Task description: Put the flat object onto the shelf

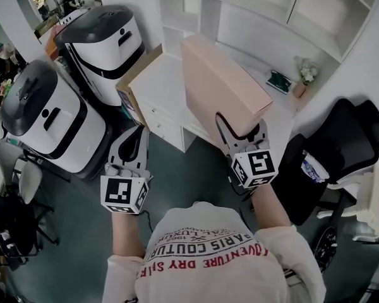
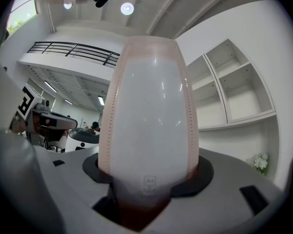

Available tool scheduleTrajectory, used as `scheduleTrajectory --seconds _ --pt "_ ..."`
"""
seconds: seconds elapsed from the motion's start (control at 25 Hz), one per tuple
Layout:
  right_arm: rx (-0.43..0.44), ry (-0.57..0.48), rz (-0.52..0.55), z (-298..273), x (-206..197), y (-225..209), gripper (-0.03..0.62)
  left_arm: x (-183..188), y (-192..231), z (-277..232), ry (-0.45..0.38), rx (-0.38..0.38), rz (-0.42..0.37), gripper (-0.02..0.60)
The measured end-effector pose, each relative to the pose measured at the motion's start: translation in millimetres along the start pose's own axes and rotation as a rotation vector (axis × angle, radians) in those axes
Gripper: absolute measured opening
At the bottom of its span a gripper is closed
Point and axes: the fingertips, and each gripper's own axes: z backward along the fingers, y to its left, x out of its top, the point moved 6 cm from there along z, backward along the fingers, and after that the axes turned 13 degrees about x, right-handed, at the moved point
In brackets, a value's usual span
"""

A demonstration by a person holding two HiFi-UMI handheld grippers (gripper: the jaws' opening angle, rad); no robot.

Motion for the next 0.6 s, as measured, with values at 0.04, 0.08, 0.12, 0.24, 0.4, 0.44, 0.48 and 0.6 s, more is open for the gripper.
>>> scheduleTrajectory --seconds 0.04,0.08,0.12,0.24,0.4,0.44,0.48,0.6 --pt "-0.005 -0.001 0.002 -5 -1 -9 0.305 -1 -1 -12 -0.001 -0.005 0.002 0.014" --pt "-0.011 0.000 0.002 -9 -3 -17 0.305 -2 -2 -23 0.000 -0.012 0.004 0.014" --pt "-0.019 0.003 0.000 -13 -5 -25 0.305 -4 -3 -33 0.002 -0.022 0.004 0.014" --pt "-0.044 0.016 -0.009 -24 -9 -44 0.305 -7 -6 -62 0.009 -0.055 0.000 0.014" --pt "-0.090 0.032 -0.001 -38 -11 -63 0.305 -8 -2 -101 -0.007 -0.107 0.007 0.014" --pt "-0.104 0.035 0.003 -43 -11 -67 0.305 -8 -1 -112 -0.013 -0.125 0.008 0.014" --pt "-0.117 0.040 0.007 -48 -11 -71 0.305 -9 1 -124 -0.019 -0.144 0.009 0.014" --pt "-0.171 0.052 0.022 -64 -12 -84 0.305 -12 5 -162 -0.038 -0.211 0.014 0.014"
